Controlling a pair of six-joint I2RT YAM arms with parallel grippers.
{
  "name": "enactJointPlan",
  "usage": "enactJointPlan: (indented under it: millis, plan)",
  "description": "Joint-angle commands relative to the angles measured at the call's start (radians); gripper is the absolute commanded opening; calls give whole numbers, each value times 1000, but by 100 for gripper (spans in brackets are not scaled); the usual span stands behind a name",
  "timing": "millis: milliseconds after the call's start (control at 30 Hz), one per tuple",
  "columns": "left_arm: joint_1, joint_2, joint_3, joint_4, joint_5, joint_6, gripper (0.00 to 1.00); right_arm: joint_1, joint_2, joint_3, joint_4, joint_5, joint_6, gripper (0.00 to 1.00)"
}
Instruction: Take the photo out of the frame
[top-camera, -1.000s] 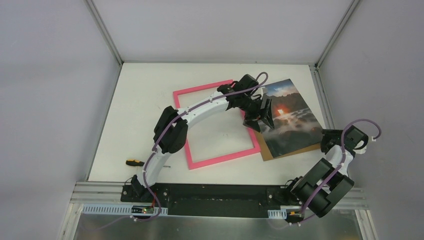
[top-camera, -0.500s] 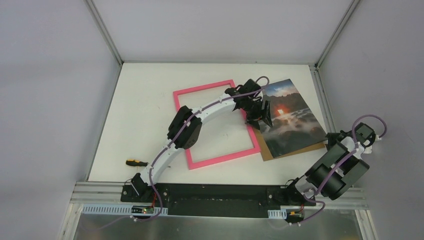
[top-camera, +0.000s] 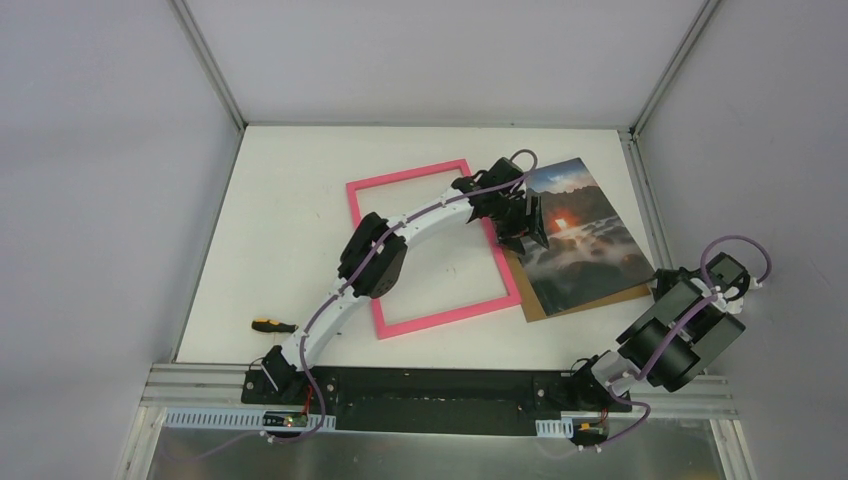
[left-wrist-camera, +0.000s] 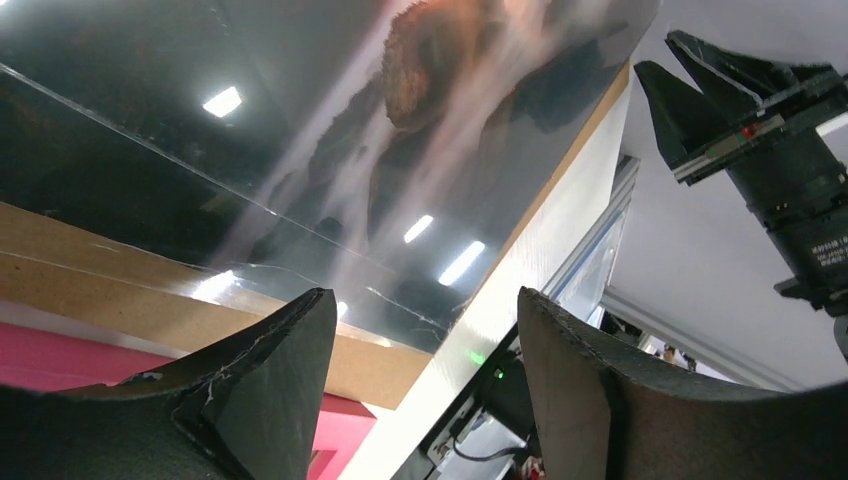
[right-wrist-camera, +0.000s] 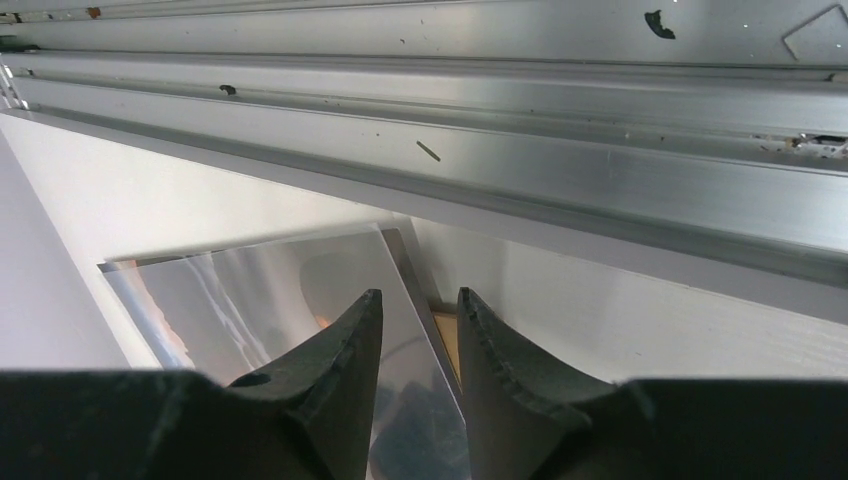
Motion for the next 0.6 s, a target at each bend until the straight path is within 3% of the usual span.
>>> enactJointPlan:
  millis: [0, 333, 433, 567]
  plan:
    - [13, 28, -11, 21, -29, -64, 67, -17, 19, -31, 117, -12, 52, 36]
    - [21, 27, -58, 20, -23, -77, 67, -17, 57, -114, 288, -82, 115, 37]
    - [28, 29, -71, 20, -23, -81, 66, -17, 45, -147, 341, -95, 124, 32]
    - [30, 28, -80, 21, -13, -78, 66, -18, 8, -166, 364, -100, 118, 19]
